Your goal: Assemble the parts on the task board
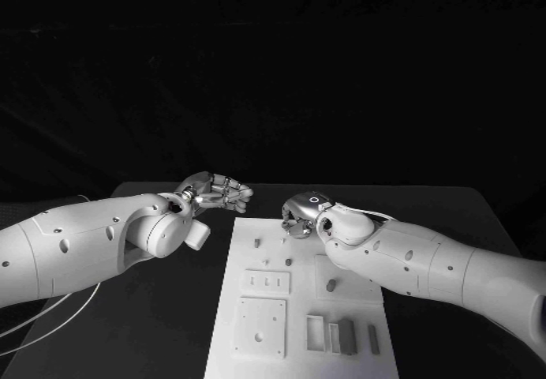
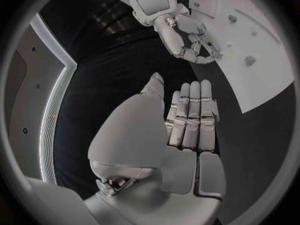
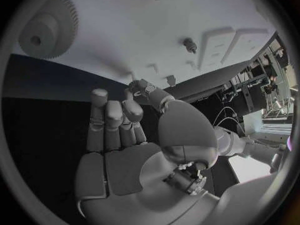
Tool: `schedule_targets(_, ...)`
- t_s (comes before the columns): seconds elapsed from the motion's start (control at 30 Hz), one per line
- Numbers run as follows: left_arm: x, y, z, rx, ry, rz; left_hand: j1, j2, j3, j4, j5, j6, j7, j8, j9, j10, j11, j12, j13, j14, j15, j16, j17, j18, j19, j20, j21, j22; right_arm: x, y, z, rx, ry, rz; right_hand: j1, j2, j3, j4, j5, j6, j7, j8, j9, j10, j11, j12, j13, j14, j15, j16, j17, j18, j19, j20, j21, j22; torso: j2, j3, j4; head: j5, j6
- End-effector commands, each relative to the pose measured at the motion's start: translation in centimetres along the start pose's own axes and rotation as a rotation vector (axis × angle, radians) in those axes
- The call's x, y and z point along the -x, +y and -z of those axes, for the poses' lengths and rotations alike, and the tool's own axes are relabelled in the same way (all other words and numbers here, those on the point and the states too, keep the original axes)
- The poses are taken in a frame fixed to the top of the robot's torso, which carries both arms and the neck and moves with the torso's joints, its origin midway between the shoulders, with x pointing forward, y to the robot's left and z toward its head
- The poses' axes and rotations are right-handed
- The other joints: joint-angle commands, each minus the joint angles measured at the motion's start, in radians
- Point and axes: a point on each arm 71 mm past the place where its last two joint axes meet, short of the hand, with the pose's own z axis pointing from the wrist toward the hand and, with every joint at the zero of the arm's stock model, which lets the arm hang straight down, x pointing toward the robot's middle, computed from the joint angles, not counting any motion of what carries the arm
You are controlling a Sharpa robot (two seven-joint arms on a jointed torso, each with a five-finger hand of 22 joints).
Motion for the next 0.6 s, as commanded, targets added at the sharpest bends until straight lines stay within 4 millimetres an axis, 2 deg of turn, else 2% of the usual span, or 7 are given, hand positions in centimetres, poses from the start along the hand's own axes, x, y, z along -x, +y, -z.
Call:
schedule_targets(0.03, -0.02, -0.2, -0.04, -0.009, -0.004, -0.001, 0.006, 0.006, -0.005, 0.0, 0.003, 0.008, 0.0, -0.007, -0.001, 0.01, 0.001, -0.007, 0.001, 0.006, 0.003, -0.007, 0.001, 0.019, 0.002, -0.001, -0.005, -0.001, -0.19, 0.09, 0.08, 0.001, 0.016, 0.012, -0.002, -0.007, 0.004, 0.002, 0.002, 0.016, 0.006, 0.004, 0.001, 0.002, -0.001, 0.004, -0.001, 0.0, -0.007, 0.003, -0.002, 0.013, 0.0, -0.004, 0.006, 0.019, 0.0, -0.0006, 0.0005, 0.0, 0.0)
schedule_targets(0.6, 0.11, -0.15, -0.05, -0.007, -0.005, -0.001, 0.006, 0.005, -0.005, 0.0, 0.003, 0.007, 0.001, -0.008, -0.002, 0.009, 0.001, -0.009, 0.001, 0.006, 0.003, -0.009, 0.003, 0.019, 0.002, 0.0, -0.006, -0.001, -0.22, 0.08, 0.17, -0.003, 0.022, 0.011, -0.003, -0.008, 0.005, 0.004, 0.001, 0.016, 0.006, 0.004, 0.001, 0.003, -0.002, 0.004, -0.002, 0.001, -0.007, 0.003, -0.003, 0.013, 0.0, -0.005, 0.007, 0.018, 0.001, -0.001, 0.001, -0.001, 0.002)
